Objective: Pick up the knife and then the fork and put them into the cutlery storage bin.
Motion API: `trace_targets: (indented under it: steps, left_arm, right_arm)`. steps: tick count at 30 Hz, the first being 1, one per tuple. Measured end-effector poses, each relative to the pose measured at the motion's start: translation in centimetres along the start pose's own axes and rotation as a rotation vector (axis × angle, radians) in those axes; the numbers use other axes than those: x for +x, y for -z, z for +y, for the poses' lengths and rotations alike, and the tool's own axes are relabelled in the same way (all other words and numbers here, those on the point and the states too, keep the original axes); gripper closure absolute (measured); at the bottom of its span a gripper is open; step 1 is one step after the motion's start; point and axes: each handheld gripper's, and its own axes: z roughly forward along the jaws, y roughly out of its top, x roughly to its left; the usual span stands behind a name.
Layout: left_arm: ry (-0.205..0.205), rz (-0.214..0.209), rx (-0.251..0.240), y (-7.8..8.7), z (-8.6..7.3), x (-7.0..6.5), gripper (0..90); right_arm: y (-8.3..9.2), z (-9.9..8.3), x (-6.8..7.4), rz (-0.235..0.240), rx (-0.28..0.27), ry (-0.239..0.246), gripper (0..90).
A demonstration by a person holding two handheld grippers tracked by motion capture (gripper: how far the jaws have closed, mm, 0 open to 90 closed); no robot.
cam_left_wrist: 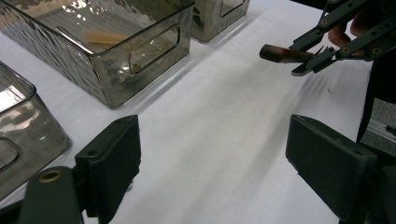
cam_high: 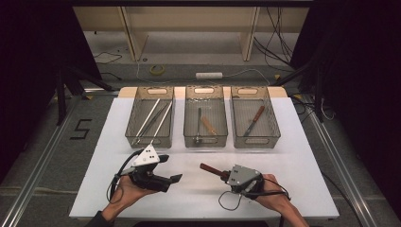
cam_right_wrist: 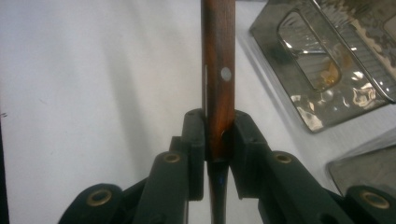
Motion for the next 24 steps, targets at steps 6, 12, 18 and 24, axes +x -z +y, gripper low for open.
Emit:
trace_targets:
  steps: [6, 12, 18, 24]
  left_arm:
    - [0.003, 0.014, -0.016, 0.2, -0.3, 0.1, 17.1]
    - [0.01, 0.02, -0.02, 0.4, -0.5, 0.2, 17.0]
    - [0.015, 0.022, -0.018, 0.3, -0.7, 0.1, 17.0]
    - [0.013, 0.023, -0.015, 0.3, -0.7, 0.1, 16.9]
  right_arm:
    - [0.4, -0.5, -1.1, -0.019, -0.007, -0.067, 77.9]
    - [0.8, -1.1, -2.5, -0.038, -0.016, -0.146, 77.8]
    - [1.1, -2.0, -3.8, -0.054, -0.025, -0.213, 77.8]
    - [1.5, -2.7, -5.0, -0.08, -0.021, -0.261, 77.8]
